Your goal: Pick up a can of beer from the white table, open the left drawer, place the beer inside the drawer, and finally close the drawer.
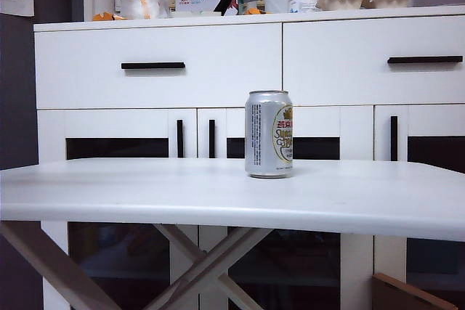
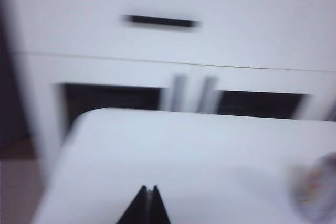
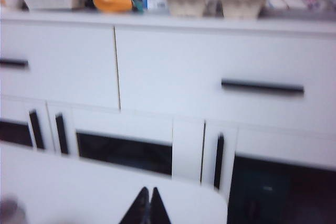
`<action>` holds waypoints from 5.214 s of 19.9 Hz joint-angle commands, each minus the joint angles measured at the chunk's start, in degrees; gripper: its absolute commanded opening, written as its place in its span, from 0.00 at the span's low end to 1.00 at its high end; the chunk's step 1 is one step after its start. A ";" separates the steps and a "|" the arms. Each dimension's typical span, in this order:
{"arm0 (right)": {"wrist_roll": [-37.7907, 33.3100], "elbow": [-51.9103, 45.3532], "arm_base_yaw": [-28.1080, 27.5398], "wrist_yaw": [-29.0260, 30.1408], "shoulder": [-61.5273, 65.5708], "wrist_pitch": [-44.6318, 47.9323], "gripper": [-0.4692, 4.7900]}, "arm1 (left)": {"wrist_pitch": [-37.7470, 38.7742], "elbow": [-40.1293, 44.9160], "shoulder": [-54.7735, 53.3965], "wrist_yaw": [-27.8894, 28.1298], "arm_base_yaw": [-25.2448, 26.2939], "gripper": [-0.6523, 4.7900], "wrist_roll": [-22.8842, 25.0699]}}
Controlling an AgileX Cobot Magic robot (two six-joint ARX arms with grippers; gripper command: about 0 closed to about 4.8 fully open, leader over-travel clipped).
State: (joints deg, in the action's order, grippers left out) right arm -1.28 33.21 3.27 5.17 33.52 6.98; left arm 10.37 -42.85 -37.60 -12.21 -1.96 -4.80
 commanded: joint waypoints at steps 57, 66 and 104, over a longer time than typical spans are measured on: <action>-1.66 17.09 24.13 10.43 70.05 38.40 0.08 | 1.01 -19.37 -18.38 -1.53 -22.67 0.11 -3.89; -1.53 17.14 24.13 2.23 45.13 16.72 0.08 | -6.84 -19.37 -20.00 -1.53 -22.56 0.11 -20.85; 0.44 19.32 24.15 2.62 32.00 4.94 0.08 | -47.08 -60.46 -86.82 5.31 -8.11 0.96 -81.20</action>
State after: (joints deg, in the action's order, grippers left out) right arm -0.86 51.83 27.27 7.60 66.26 8.56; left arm -36.47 -101.38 -123.26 -6.48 -10.13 -86.39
